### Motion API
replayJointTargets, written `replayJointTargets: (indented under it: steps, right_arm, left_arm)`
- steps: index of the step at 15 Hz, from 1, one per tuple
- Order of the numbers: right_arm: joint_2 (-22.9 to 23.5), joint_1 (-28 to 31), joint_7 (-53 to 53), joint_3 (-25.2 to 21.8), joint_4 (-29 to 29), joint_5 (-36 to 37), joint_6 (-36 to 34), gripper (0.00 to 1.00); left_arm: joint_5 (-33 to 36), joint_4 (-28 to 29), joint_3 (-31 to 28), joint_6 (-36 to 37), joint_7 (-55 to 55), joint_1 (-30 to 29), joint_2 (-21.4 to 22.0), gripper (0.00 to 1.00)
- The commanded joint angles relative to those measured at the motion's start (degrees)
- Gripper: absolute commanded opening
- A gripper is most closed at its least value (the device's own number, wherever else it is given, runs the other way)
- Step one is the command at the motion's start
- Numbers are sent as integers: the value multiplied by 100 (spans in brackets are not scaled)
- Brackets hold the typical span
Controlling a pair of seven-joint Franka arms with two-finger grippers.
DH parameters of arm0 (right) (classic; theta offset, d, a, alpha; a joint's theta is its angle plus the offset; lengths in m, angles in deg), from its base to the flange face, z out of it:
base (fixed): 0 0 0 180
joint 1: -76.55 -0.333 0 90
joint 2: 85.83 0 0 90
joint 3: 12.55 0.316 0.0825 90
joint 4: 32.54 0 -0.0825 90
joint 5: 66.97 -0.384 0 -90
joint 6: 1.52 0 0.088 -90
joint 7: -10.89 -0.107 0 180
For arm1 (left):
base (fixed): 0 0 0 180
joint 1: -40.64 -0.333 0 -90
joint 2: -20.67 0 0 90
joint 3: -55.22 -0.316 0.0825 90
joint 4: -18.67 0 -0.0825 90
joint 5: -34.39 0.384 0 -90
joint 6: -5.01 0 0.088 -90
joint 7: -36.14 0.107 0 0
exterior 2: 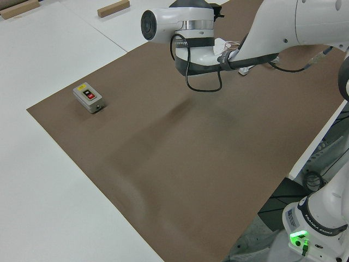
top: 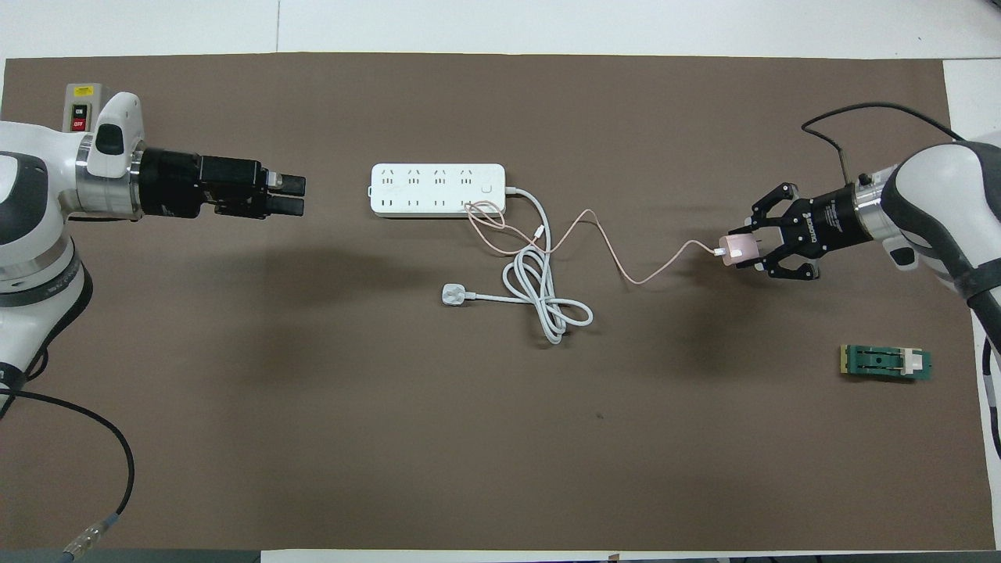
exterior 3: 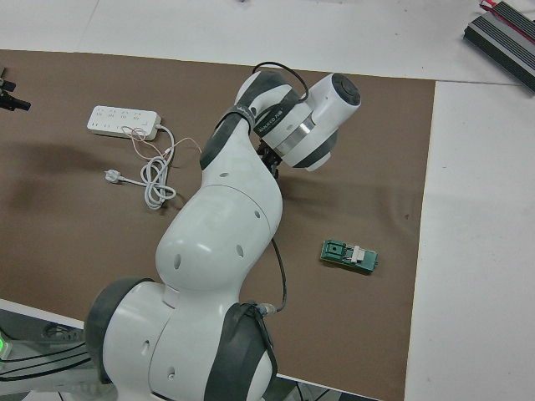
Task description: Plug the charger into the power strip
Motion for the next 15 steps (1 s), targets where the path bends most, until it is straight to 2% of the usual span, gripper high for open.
replayJointTargets:
  steps: [1, 3, 5, 8, 11, 15]
  right_arm:
    - [-27, -439, -807, 21, 643, 92, -317, 0]
    - [-27, -781, -1194, 65, 881, -13, -300, 0]
    - [-27, -1089, -1468, 66, 1066, -118, -265, 0]
    - [8, -1590, -1810, 66, 1277, -365, -82, 0]
    - [26, -2073, -2083, 66, 1313, -374, 182, 0]
    - [69, -2759, -2724, 66, 1313, -383, 806, 0]
  left_arm:
    - [-493, -18, -43, 13, 420, 170, -188, 100]
    - [-591, 25, -43, -75, 665, 372, -197, 100]
    - [-862, 314, -43, -215, 972, 635, -136, 100]
    - [-1144, 324, -43, -523, 1474, 795, -232, 100]
    - [-1565, 141, -35, -157, 1519, 760, -714, 100]
    - [-1689, 114, 0, -58, 1519, 821, -707, 100]
